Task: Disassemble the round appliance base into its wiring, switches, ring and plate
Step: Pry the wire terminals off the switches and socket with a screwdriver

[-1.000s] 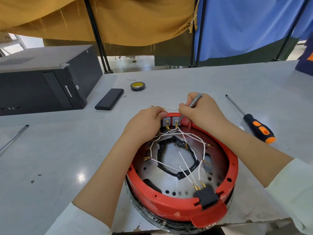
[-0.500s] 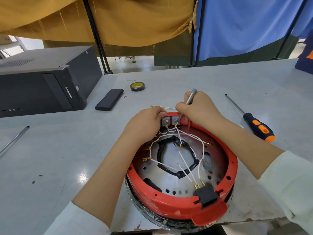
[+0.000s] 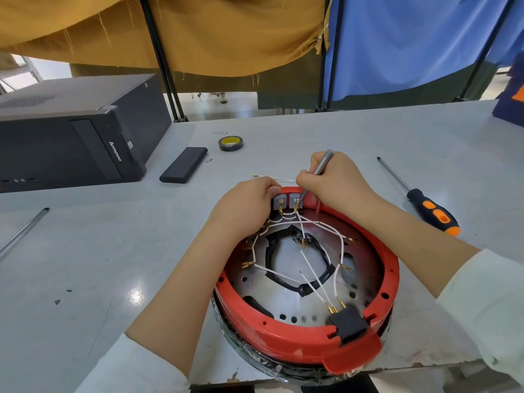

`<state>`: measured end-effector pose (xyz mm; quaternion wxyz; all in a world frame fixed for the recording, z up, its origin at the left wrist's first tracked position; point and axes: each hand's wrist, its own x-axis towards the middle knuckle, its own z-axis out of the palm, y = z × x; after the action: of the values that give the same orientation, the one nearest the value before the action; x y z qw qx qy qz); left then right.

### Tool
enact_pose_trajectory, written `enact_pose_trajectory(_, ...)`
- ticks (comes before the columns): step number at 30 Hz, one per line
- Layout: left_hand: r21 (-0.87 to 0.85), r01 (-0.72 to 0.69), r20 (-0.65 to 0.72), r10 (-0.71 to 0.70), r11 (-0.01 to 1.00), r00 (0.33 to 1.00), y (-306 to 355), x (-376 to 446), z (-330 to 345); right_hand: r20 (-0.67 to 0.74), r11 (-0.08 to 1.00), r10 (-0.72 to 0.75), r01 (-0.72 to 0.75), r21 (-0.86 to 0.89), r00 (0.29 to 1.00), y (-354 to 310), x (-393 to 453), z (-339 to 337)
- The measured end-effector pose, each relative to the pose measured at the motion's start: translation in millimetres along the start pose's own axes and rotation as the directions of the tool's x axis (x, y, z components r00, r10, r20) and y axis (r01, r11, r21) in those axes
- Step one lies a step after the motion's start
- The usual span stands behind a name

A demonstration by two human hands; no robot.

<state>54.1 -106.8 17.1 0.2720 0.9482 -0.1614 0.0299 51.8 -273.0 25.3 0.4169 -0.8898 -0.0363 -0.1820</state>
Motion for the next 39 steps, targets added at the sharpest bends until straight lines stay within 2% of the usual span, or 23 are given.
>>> enact_pose_trajectory(5,-0.008,0.002,-0.004,-0.002,1.0,1.0,0.0,0.9,0.1,0.09,0.997,0.067,-0.064,-0.037,0.994,-3.5,9.4,-1.5)
enact_pose_trajectory(12,-0.015,0.001,0.006,-0.001,1.0,1.0,0.4,-0.7,-1.4,0.046,0.997,0.007,-0.003,-0.083,0.999,-8.7,-4.7,-10.6)
enact_pose_trajectory(15,-0.013,0.0,0.009,0.0,1.0,1.0,0.3,-0.8,-1.9,0.193,0.989,-0.085,0.06,0.133,0.977,-21.2,-18.0,-23.4)
enact_pose_trajectory(17,-0.009,-0.003,0.01,0.003,1.0,1.0,-0.2,-1.3,-1.9,0.338,0.974,-0.129,0.056,0.219,0.932,-28.3,-28.2,-29.4)
enact_pose_trajectory(20,-0.027,-0.008,0.015,0.008,1.0,1.0,-0.3,-2.6,-2.1,0.492,0.99,-0.133,0.096,0.099,0.86,-32.1,-40.2,-32.1)
enact_pose_trajectory(21,-0.025,-0.01,0.014,0.01,1.0,1.0,-0.1,-2.4,-2.2,0.511,0.984,-0.152,0.18,-0.006,0.846,-31.5,-42.1,-32.0)
enact_pose_trajectory(23,-0.014,-0.009,0.011,0.01,1.0,1.0,0.1,-2.2,-2.2,0.531,0.897,-0.204,0.375,-0.235,0.822,-31.0,-44.7,-32.0)
enact_pose_trajectory(24,-0.013,-0.01,0.01,0.01,1.0,1.0,0.1,-1.9,-2.2,0.544,0.857,-0.225,0.43,-0.284,0.808,-31.3,-46.1,-31.4)
enact_pose_trajectory(28,-0.01,-0.016,0.009,0.016,1.0,1.0,-0.5,-2.0,-1.4,0.587,0.791,-0.247,0.511,-0.337,0.771,-29.7,-50.7,-28.8)
enact_pose_trajectory(39,-0.026,-0.015,-0.001,0.015,1.0,1.0,-1.2,-1.5,-1.2,0.602,0.673,-0.273,0.597,-0.438,0.75,-21.6,-50.9,-23.1)
